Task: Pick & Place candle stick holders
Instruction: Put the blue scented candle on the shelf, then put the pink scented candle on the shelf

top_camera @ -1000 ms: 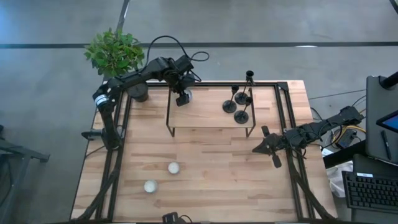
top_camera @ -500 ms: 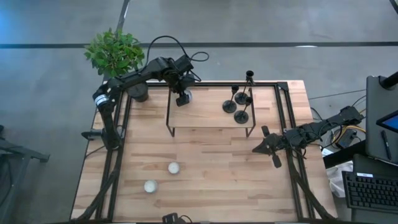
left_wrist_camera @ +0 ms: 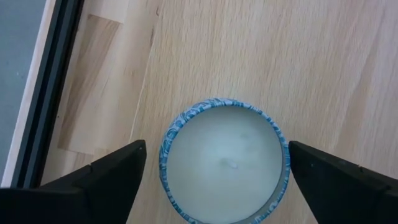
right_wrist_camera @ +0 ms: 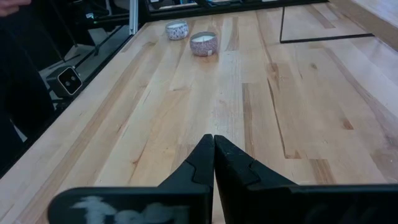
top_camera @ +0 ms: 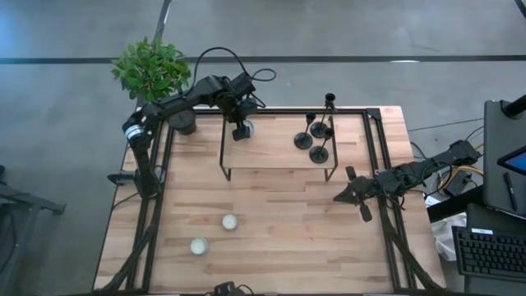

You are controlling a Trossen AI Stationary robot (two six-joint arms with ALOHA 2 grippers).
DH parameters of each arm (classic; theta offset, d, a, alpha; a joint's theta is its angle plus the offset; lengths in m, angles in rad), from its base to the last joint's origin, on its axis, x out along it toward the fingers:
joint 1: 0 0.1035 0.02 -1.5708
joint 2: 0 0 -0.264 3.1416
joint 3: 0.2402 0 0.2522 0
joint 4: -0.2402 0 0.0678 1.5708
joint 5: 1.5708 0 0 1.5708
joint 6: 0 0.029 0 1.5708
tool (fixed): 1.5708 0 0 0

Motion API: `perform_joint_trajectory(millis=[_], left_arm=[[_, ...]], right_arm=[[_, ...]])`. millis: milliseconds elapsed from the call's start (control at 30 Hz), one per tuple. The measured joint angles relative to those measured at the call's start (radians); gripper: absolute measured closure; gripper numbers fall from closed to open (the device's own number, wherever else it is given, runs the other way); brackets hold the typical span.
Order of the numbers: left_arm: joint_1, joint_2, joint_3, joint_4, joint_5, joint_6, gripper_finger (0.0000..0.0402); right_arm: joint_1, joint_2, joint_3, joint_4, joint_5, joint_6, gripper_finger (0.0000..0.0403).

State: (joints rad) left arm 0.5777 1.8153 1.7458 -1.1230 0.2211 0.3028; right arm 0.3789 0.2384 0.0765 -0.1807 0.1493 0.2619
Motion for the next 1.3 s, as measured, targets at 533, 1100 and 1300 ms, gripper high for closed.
perform_joint_trajectory(millis=[533, 1100, 1300], left_arm=[[0.000, -0.072, 0.002, -0.017, -0.073, 0.022, 0.0005], [-0.123, -0.337, 0.001, -0.272, -0.089, -0.007, 0.0005], [-0.219, -0.425, -0.050, -0.318, -0.072, -0.022, 0.0005]], right_arm=[[0.000, 0.000, 0.000, 0.000, 0.000, 0.000, 0.0394], [0.000, 0.000, 0.000, 0.000, 0.000, 0.000, 0.0394], [0.000, 0.000, 0.000, 0.000, 0.000, 0.000, 0.0394]])
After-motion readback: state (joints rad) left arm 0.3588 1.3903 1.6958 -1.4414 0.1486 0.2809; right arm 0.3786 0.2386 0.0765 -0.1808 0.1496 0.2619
